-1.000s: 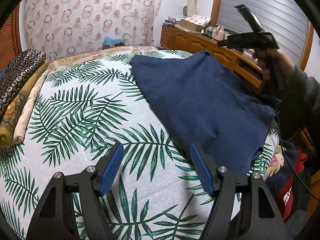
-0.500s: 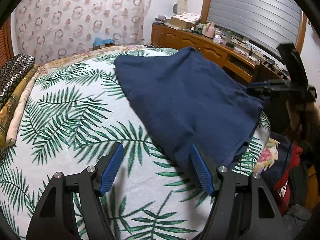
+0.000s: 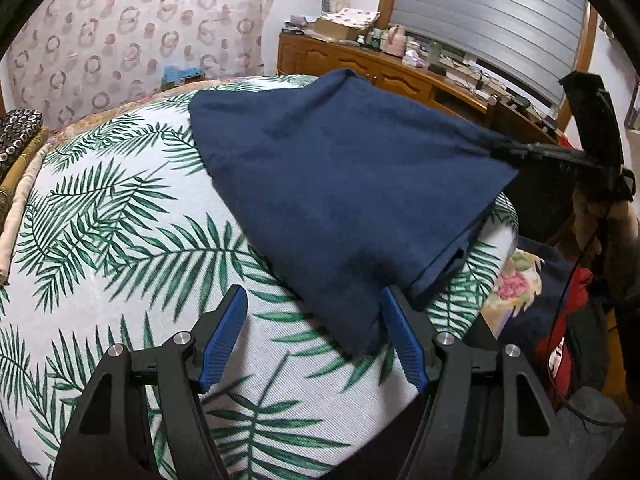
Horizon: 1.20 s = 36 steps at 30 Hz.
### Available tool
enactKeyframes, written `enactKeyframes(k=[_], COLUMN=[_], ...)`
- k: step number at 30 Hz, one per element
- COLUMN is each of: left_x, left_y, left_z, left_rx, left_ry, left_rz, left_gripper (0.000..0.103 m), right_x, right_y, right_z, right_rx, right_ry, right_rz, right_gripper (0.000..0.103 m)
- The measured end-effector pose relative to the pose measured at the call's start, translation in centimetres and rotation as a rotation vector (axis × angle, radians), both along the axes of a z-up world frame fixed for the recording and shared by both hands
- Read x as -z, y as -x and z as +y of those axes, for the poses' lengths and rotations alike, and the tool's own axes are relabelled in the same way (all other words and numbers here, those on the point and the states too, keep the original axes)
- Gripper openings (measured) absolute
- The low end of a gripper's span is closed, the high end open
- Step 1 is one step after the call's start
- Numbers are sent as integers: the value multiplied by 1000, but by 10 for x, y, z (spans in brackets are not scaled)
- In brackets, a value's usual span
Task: Fold small clothes
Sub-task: 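Grasp the shirt's hem with the right gripper, then grasp the navy shirt's hem with the left gripper while the right gripper holds it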
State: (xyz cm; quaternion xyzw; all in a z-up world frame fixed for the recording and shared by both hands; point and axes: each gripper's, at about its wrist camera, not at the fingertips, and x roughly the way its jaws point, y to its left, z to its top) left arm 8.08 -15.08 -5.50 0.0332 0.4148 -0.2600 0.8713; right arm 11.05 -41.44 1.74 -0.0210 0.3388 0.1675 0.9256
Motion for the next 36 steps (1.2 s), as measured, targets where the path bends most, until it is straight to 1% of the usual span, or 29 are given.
enactKeyframes(k=[2, 3, 6, 8, 9, 11, 12, 14, 15, 16, 17, 19, 21, 23, 25, 28, 31, 36], left_x=[1, 3, 6, 6, 6, 6, 6, 7, 7, 7, 7, 3, -5, -11, -15, -13, -8, -1], left_y=[3, 4, 6, 7, 7, 8, 9, 12, 13, 14, 15, 17, 19, 20, 21, 21, 19, 15], left_z=[-1, -3, -5, -5, -5, -6, -7, -10, -11, -13, -14, -14, -13, -12, -11, -11, -10, -11], left_rx=[8, 16, 32, 36, 38, 46, 50, 65, 71, 77, 79, 78, 75, 74, 73, 74, 71, 68], left_ry=[5, 8, 14, 26, 36, 52, 52, 54, 54, 52, 44, 48, 55, 63, 66, 62, 64, 64], left_rz=[9, 14, 25, 15, 18, 24, 24, 22, 20, 18, 11, -8, -36, -52, -61, -57, -40, -7], left_gripper=[70, 70, 70, 70, 68, 49, 46, 32, 30, 18, 10, 7, 7, 7, 7, 7, 7, 7], right_x=[2, 6, 18, 20, 21, 17, 14, 11, 14, 14, 17, 21, 24, 30, 33, 33, 33, 32], right_y=[3, 3, 0, -2, -2, -5, -2, 1, 0, 1, 0, -1, -3, -4, -4, -4, -2, 1], right_z=[-9, -10, -5, -1, 0, 7, 4, 3, 3, 3, 3, 1, 1, 1, -1, -3, -3, 3], right_rx=[21, 31, 50, 53, 58, 61, 62, 64, 65, 68, 70, 73, 84, 102, 111, 119, 122, 85], right_ry=[-11, 2, 30, 44, 48, 38, 32, 21, 18, 16, 15, 13, 21, 24, 6, -20, -30, -32], right_rz=[8, 12, 37, 41, 38, 37, 34, 28, 28, 26, 27, 30, 39, 51, 63, 66, 72, 80], right_gripper=[5, 5, 5, 5, 5, 5, 5, 5, 5, 5, 5, 15, 38, 47, 47, 49, 49, 49])
